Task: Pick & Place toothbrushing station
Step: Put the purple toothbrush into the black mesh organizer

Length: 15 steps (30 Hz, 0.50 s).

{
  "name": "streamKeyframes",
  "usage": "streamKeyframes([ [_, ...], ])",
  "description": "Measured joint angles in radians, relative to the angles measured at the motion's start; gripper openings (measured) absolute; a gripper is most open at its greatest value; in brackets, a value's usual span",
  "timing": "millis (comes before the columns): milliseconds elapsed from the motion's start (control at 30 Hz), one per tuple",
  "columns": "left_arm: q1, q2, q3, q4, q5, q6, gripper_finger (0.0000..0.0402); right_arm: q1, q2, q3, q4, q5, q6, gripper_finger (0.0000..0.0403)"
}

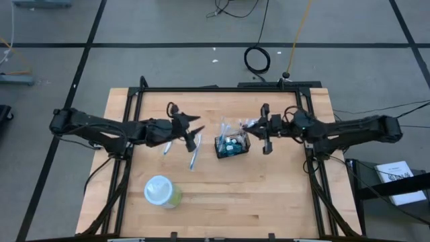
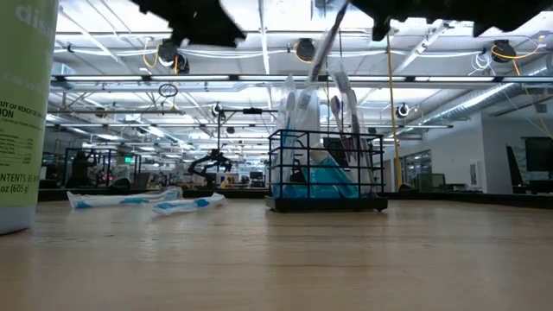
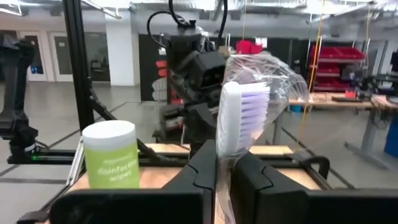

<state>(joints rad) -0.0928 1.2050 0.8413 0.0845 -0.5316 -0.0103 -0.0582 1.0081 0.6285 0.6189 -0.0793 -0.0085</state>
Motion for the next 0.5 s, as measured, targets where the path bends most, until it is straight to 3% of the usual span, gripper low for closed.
streamKeyframes([
  [67,0.001,-0.002,0.0,-0.073,-0.079,-0.045,0.0197,0.0,-0.064,0.0,-0.084,0.008,0.013,0.0012],
  [167,0.0,-0.002,-0.001,-0.137,-0.105,-0.099,0.019,0.0,-0.149,0.0,-0.199,0.048,0.038,0.0012],
  [333,0.002,-0.001,-0.055,-0.106,-0.106,-0.132,0.0178,0.0,-0.233,0.0,-0.354,0.082,0.074,0.0012],
  [500,0.019,-0.001,-0.119,-0.028,-0.103,-0.15,0.0171,0.0,-0.245,0.0,-0.368,0.079,0.09,0.0012],
])
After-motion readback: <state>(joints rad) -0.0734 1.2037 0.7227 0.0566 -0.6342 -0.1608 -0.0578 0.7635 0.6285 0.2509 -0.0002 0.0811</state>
